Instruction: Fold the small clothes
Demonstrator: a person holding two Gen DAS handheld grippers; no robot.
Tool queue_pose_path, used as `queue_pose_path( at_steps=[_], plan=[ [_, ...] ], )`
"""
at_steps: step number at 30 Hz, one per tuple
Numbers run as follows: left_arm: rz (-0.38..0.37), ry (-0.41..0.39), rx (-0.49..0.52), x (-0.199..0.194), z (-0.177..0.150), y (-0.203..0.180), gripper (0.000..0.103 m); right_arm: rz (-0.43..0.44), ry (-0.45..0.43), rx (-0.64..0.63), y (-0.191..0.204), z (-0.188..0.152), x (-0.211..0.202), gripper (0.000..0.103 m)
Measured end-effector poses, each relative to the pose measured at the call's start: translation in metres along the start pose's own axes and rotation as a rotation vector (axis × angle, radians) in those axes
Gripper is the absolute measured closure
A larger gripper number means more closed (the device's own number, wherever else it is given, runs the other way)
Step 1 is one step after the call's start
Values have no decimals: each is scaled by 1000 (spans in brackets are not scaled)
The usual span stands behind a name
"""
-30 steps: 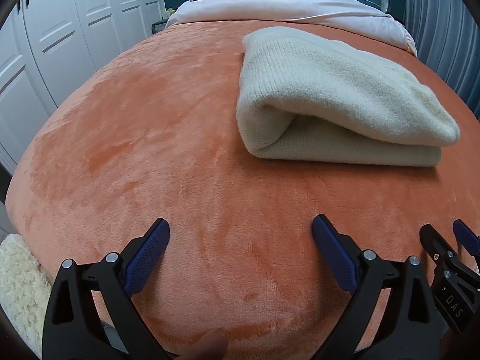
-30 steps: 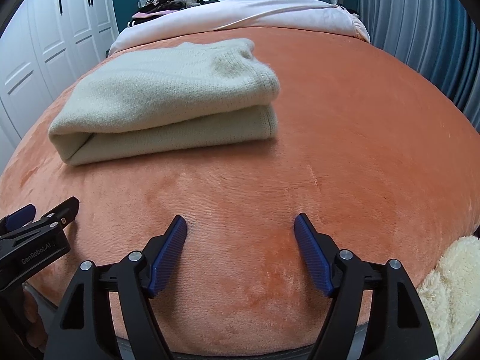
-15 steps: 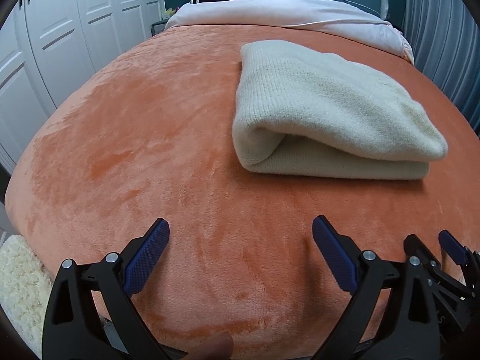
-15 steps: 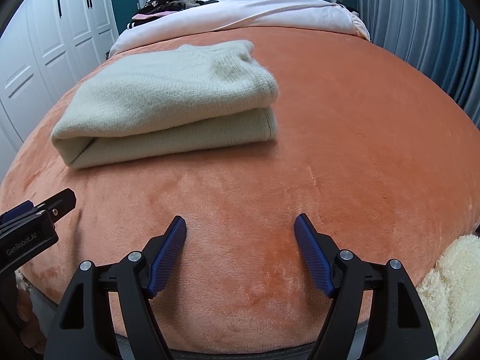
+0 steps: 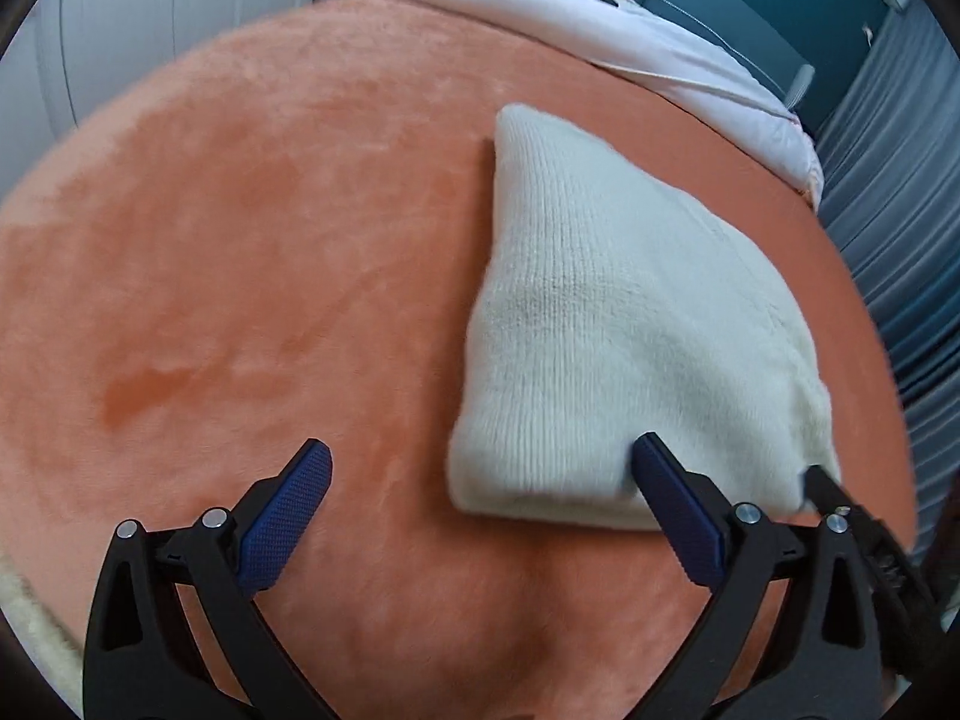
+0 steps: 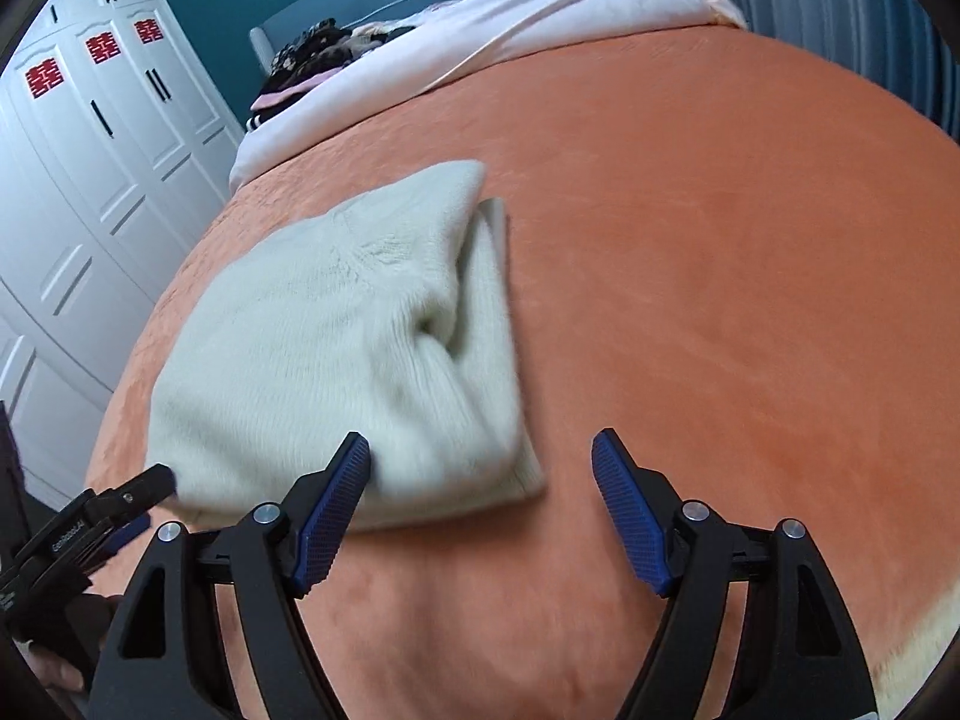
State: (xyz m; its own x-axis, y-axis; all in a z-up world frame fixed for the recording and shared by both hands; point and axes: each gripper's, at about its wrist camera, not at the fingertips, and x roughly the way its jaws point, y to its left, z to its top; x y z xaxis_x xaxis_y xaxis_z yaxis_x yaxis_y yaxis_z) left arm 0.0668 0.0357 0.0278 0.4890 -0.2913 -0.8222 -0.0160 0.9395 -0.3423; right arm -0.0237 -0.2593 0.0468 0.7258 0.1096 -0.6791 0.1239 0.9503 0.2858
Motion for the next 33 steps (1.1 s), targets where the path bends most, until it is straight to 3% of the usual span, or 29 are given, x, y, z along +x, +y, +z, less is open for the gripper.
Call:
queue_pose_path(
  at_steps=[1, 2, 3, 4, 5, 7, 10, 12, 13, 14, 15, 16, 18, 20, 21, 24, 26, 27, 29, 30, 31, 33],
  plan=[
    [-17, 19, -16, 8, 2, 2, 5, 23, 37, 19, -1, 4, 12, 28],
    [-34, 32, -20, 14, 5, 3, 13, 58, 82, 46, -1, 8, 24, 29],
    [-53, 34, -5, 17, 8, 1, 22, 88, 113, 65, 1, 10, 33, 42],
    [-97, 42, 36, 17, 13, -4, 48, 107, 120, 58, 8, 15, 34, 60],
    [-108, 48, 67, 13, 17, -11, 58, 124, 100, 32, 18, 22, 26, 68],
    [-91, -7, 115, -10, 27, -21, 65, 205, 12, -19, 37, 37, -4, 79],
    [-102, -80, 137, -41, 40, -18, 64, 267, -54, -59, 45, 43, -33, 81],
    [-95, -29, 149, -30, 36, -12, 62, 218, 49, -43, 29, 29, -1, 81],
    [-71, 22, 178, -15, 29, -11, 61, 157, 133, -43, 21, 18, 23, 80],
    [-41, 68, 202, -1, 21, -9, 58, 153, 170, -35, 14, 6, 36, 77],
    [-34, 61, 209, 1, 18, -3, 55, 169, 137, -26, 11, 5, 31, 75],
    [-47, 31, 200, -5, 15, -1, 53, 151, 120, -21, 12, 8, 24, 65],
    [-110, 7, 138, -20, 20, 6, 41, 117, 69, -19, 16, 20, 9, 52],
    [-167, -34, 87, -31, 34, 8, 14, 137, 33, -23, 20, 38, 6, 39],
    [-182, -55, 75, -34, 45, 7, 10, 139, 28, -17, 20, 48, 10, 33],
    [-207, -26, 49, -12, 72, 5, 7, 143, 95, 26, 19, 71, 45, 31],
    [-192, 44, 18, 14, 86, 4, 8, 152, 157, 62, 18, 74, 67, 30],
    [-199, 85, 3, 28, 92, 5, 10, 159, 158, 66, 22, 75, 72, 35],
    [-256, 146, -22, 46, 98, 6, 35, 160, 141, 37, 35, 80, 70, 59],
    [-250, 136, -26, 44, 101, 5, 38, 166, 110, 3, 45, 85, 61, 68],
    [-248, 107, 0, 35, 106, 0, 48, 203, 62, -43, 56, 93, 45, 72],
    [-252, 14, 73, 10, 115, -10, 60, 263, -23, -119, 74, 103, 15, 74]
  ],
)
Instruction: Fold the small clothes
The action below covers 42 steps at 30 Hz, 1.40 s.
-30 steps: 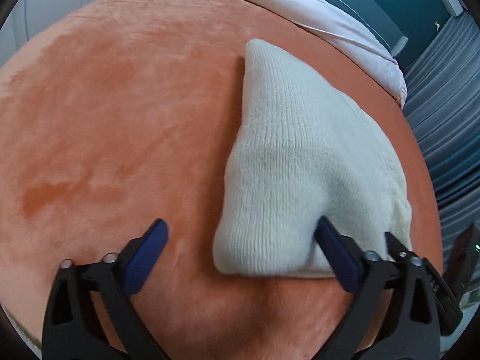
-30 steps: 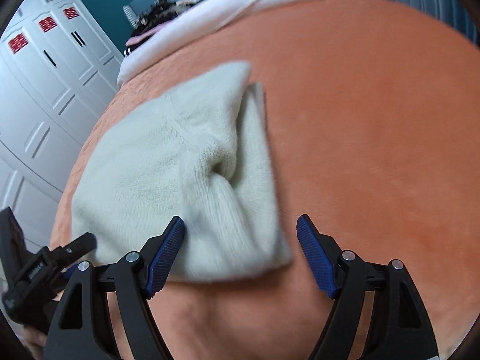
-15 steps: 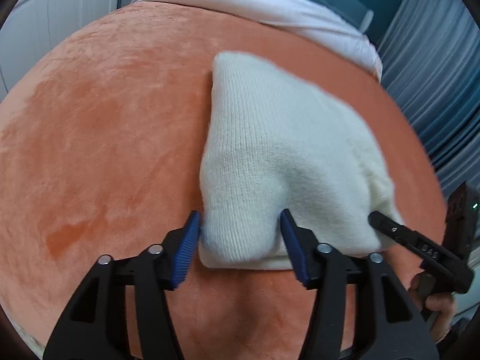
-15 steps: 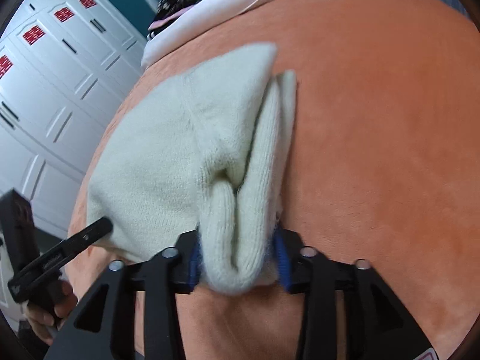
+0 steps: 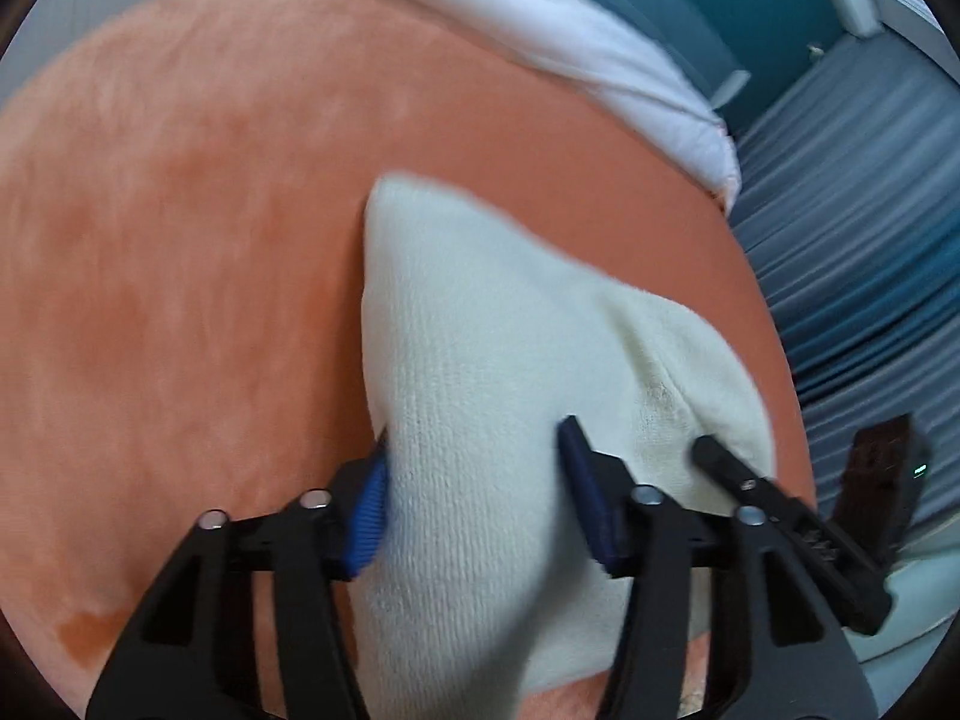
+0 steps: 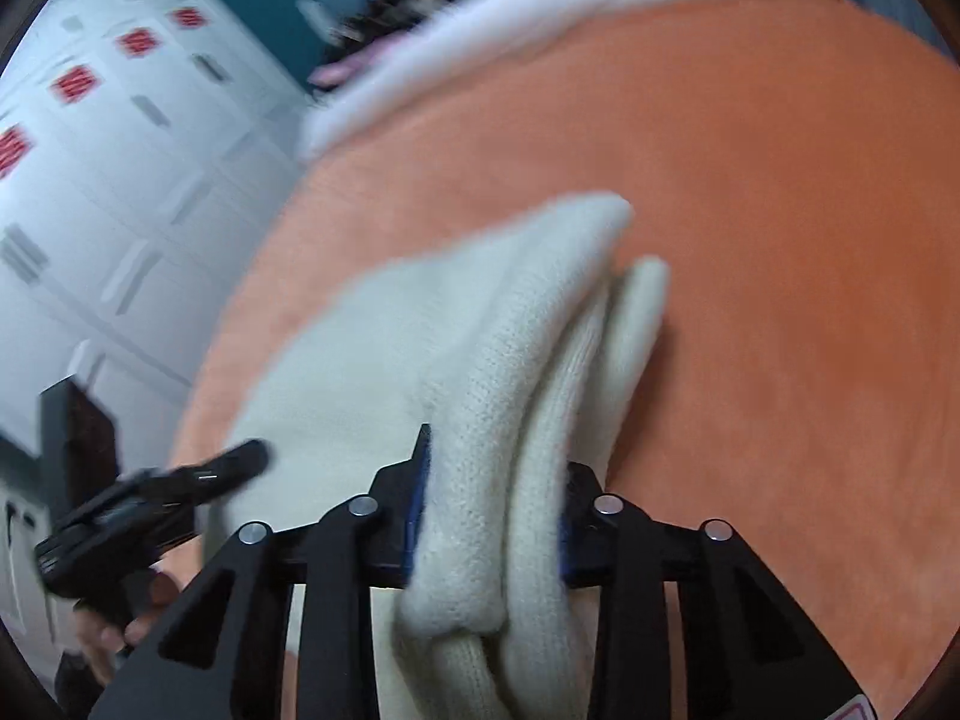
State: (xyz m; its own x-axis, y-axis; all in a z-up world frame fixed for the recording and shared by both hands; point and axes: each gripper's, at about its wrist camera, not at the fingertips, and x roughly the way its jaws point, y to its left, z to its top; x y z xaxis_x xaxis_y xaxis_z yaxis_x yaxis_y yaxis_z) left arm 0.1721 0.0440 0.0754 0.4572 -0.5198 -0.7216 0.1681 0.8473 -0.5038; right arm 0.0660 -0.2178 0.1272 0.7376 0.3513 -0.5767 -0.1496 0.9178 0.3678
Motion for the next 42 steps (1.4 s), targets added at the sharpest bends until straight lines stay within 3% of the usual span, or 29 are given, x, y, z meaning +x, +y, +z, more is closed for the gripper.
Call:
queue_pose_path(
  at_steps=[1, 3, 5, 7, 8, 9, 11, 13, 14, 16, 18, 19, 20, 22, 24, 26, 29, 32, 38, 42],
  plan=[
    [-1, -48, 33, -15, 5, -8, 67, 10, -41, -47, 12, 6, -12, 74],
    [-17, -117, 62, -38, 11, -16, 68, 36, -83, -77, 18, 11, -24, 74],
    [-5, -124, 94, -38, 10, -18, 68, 25, -71, -50, -1, 10, -13, 74],
    [69, -70, 115, -14, 2, -13, 67, -58, 53, 12, -37, -5, 28, 70],
    [116, -29, 110, 1, -2, -7, 67, -146, 136, 54, -52, -15, 45, 69],
    [133, 2, 93, 12, -9, 0, 61, -171, 134, 81, -57, -19, 46, 62],
    [143, -30, 55, 1, -14, 2, 53, -118, 70, 120, -55, -20, 21, 62],
    [164, -54, 58, -16, -20, -3, 46, -162, -1, 89, -39, -22, -13, 62],
    [165, -72, 66, -25, -23, -6, 43, -146, -27, 61, -29, -26, -26, 64],
    [224, -95, 115, -31, -33, -15, 41, -128, -25, 10, -14, -35, -37, 89],
    [302, -59, 180, -21, -50, -22, 41, -168, 59, -59, -11, -53, -24, 99],
    [341, -20, 197, -11, -58, -21, 40, -228, 115, -78, -16, -63, -10, 103],
    [347, 7, 191, -3, -64, -14, 40, -244, 146, -64, -28, -69, 0, 103],
    [337, 23, 152, 4, -69, -3, 37, -201, 124, -5, -40, -66, -8, 103],
    [334, 24, 127, 0, -70, -1, 37, -221, 112, 5, -28, -56, -21, 103],
    [354, 21, 142, -6, -69, -4, 37, -239, 81, -66, -12, -55, -34, 103],
    [382, 25, 164, -2, -76, -7, 37, -313, 160, -79, -18, -66, -7, 103],
    [404, 24, 165, -8, -83, -15, 37, -329, 108, -74, -3, -69, -24, 103],
    [425, 8, 207, -24, -100, -33, 38, -414, 33, -76, 13, -104, -58, 92],
    [451, -10, 231, -27, -116, -40, 32, -468, 17, -39, 9, -136, -63, 74]
  ],
)
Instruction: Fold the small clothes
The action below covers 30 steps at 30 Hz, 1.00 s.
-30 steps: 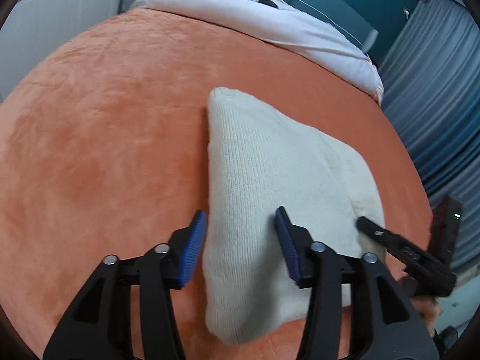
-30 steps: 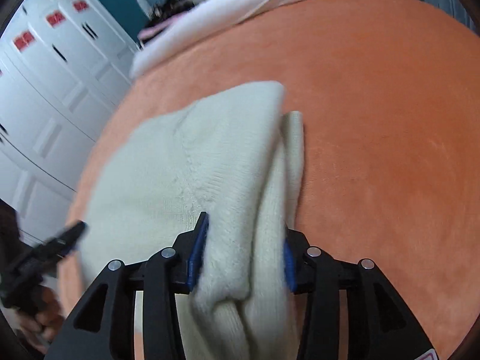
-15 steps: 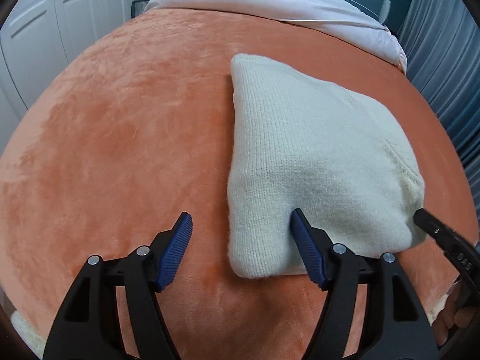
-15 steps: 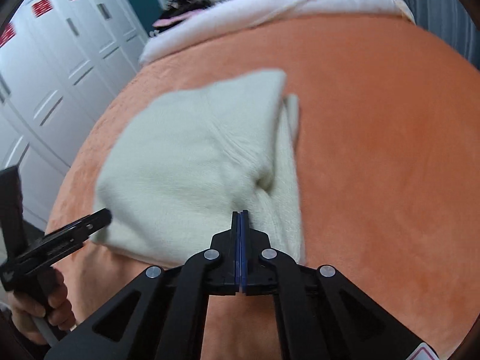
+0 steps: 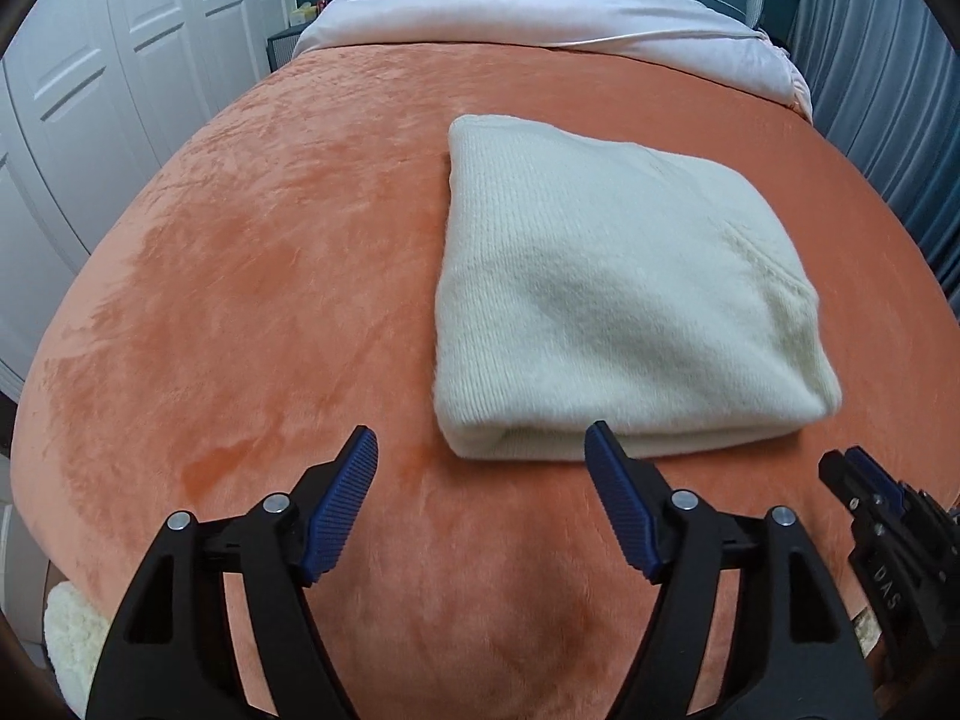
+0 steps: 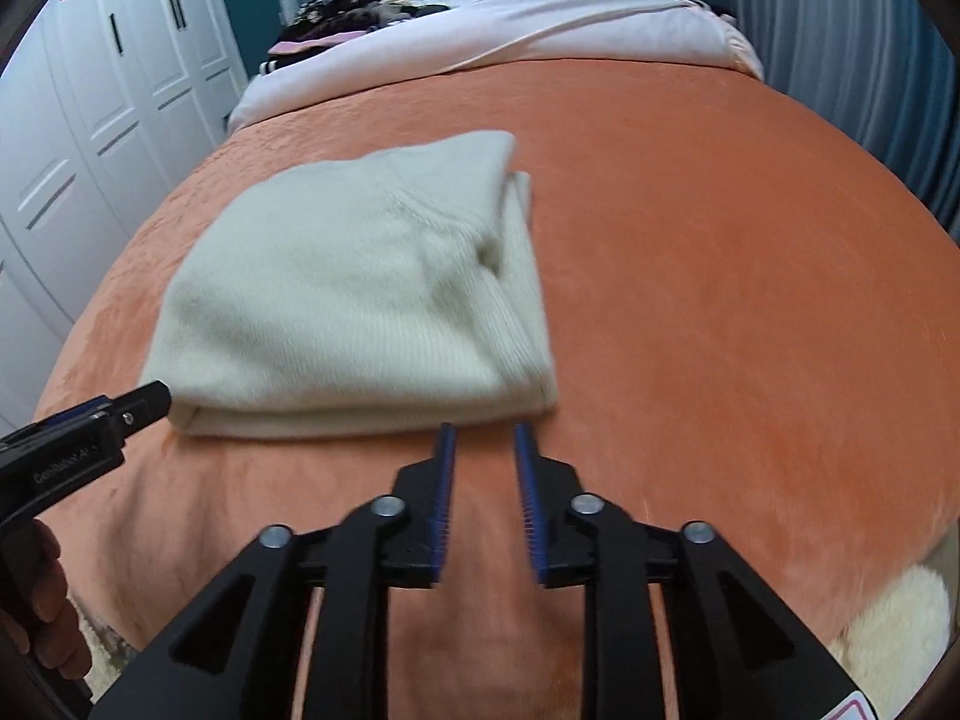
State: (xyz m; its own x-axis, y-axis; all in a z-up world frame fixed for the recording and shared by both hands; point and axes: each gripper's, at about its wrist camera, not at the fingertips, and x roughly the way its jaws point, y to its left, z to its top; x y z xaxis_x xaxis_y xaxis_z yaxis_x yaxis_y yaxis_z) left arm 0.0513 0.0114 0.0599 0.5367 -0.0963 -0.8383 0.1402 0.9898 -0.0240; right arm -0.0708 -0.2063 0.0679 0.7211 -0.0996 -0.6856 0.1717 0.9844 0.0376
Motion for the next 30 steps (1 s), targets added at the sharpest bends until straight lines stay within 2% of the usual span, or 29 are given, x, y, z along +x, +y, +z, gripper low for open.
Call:
queue_pose_path(
  at_steps=[6, 9, 11, 14, 16, 19, 26, 30],
  plan=[
    [19, 11, 14, 3, -22, -7, 32, -19, 10, -7, -1, -25, 6, 72],
    [30, 11, 15, 7, -33, -9, 31, -29, 4, -4, -5, -35, 10, 65],
    [37, 8, 18, 11, -41, -10, 31, -36, 10, 5, -7, -40, 15, 63],
    [56, -1, 17, 19, -51, -10, 29, -42, -25, -2, -7, -47, 19, 58],
    [58, -13, 11, 24, -58, -9, 26, -41, -49, -24, -3, -50, 20, 49],
    [78, -65, 15, 26, -65, -10, 18, -63, -84, -59, 5, -57, 22, 42],
    [86, -132, 2, 31, -70, -10, 7, -85, -100, -77, 10, -61, 27, 36],
    [99, -161, 2, 32, -75, -14, 5, -92, -95, -75, 11, -61, 29, 33]
  ],
)
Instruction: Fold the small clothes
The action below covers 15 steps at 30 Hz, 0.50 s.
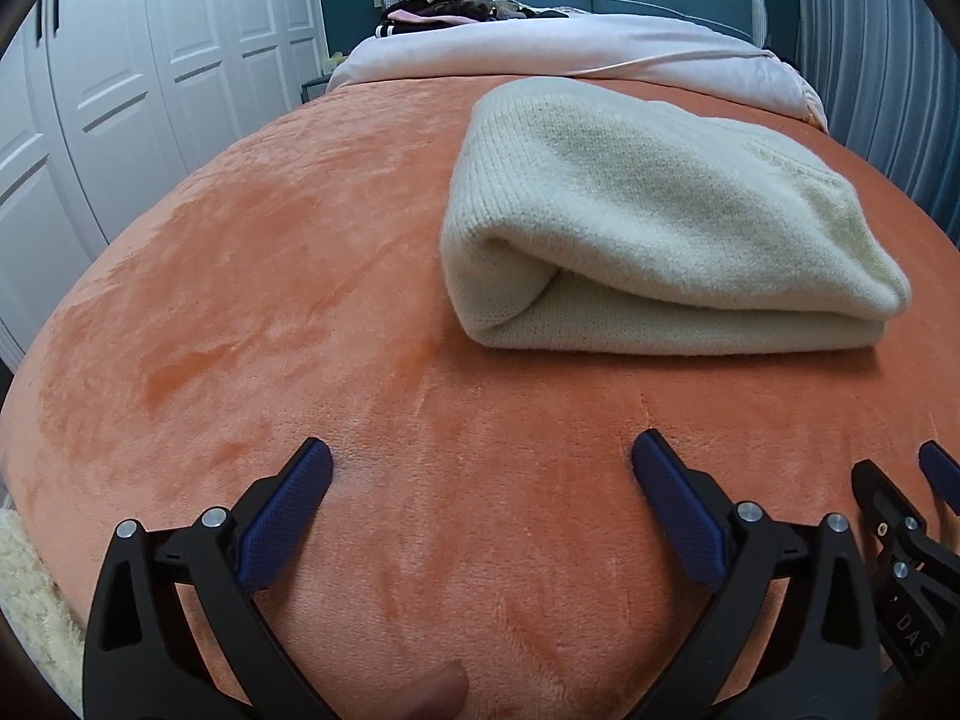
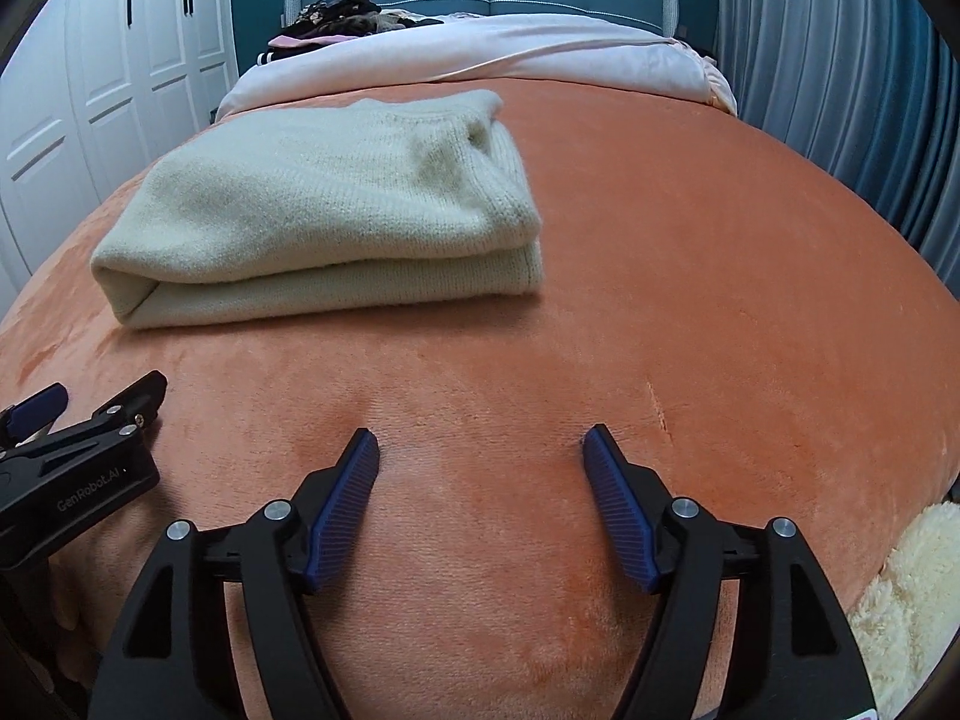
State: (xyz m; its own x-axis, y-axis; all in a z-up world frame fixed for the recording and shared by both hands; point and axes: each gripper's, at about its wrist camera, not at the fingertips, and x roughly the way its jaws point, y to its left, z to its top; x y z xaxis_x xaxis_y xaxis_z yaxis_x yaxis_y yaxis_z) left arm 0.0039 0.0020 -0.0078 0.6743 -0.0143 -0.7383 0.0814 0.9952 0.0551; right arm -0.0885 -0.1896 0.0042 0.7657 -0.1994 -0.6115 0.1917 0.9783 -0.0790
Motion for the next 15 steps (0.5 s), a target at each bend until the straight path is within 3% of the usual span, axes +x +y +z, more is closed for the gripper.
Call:
queue_pose_path(
  at_steps=[15],
  plan=[
    [12, -3, 8, 0, 0, -3, 5, -38, 3, -6, 7, 1, 4, 27]
  ],
)
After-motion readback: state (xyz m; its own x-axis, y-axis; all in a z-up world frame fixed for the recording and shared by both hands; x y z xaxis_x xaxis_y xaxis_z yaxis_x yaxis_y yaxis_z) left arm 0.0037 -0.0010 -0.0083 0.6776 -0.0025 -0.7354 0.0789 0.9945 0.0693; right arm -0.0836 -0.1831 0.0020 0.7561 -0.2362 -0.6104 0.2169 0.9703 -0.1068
